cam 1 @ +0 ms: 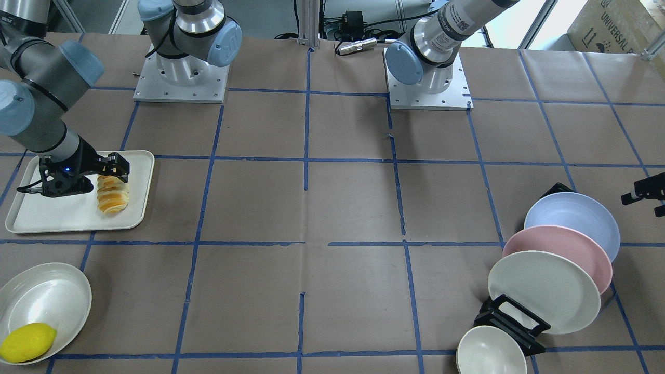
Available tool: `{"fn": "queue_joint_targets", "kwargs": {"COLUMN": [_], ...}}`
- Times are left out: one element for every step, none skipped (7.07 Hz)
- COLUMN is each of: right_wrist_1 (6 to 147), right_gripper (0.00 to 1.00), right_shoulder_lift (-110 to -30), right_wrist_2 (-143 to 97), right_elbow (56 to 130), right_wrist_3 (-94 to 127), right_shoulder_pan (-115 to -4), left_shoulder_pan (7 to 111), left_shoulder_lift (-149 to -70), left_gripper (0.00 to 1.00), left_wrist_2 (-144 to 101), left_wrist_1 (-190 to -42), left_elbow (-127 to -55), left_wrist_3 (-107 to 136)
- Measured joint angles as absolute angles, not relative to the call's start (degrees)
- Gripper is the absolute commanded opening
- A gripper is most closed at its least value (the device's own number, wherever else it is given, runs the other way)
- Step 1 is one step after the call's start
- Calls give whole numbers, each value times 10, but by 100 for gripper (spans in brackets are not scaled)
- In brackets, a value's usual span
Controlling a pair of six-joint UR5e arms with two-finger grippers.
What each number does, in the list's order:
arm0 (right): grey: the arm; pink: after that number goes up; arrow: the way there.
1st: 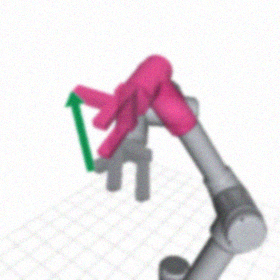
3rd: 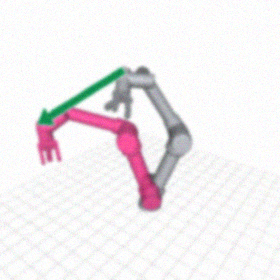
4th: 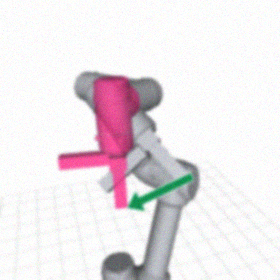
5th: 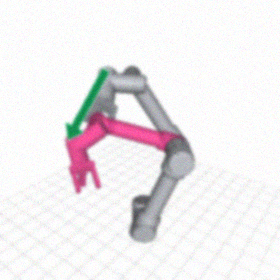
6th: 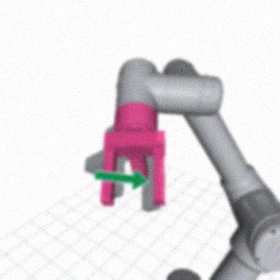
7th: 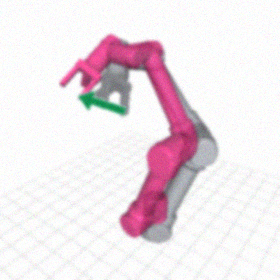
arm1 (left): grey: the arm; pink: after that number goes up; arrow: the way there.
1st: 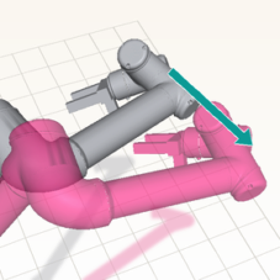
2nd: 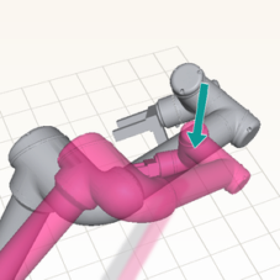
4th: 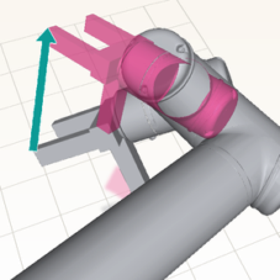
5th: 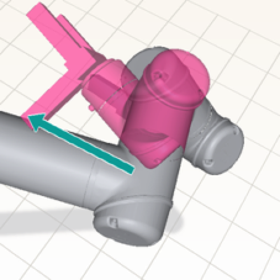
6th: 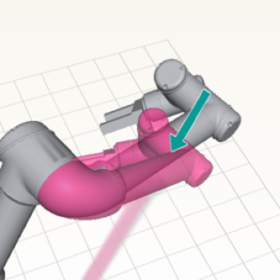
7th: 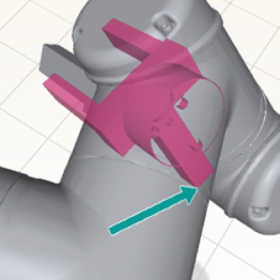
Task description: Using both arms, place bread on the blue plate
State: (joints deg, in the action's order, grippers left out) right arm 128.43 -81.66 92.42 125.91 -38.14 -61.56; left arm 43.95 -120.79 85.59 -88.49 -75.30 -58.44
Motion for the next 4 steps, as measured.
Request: {"fn": "queue_joint_targets", "kwargs": {"right_wrist_1": [1318, 1339, 1348, 1355], "right_gripper": [85, 75, 39, 13], "right_shoulder_lift": [-815, -815, -815, -812], "right_wrist_2": [923, 923, 923, 923], "right_elbow": [1277, 1288, 1291, 1293], "right_wrist_3": [-381, -382, -384, -394], "right_shoulder_pan": [-615, -615, -615, -615], "left_shoulder_pan": [450, 462, 470, 474], "left_shoulder_lift": [-1235, -1253, -1267, -1280], "left_gripper": [98, 95, 90, 90], "left_wrist_2": [850, 846, 845, 844], "left_wrist_1": [-884, -883, -877, -868], "left_elbow": [-735, -726, -722, -720], "left_wrist_3": [-584, -584, -584, -584]}}
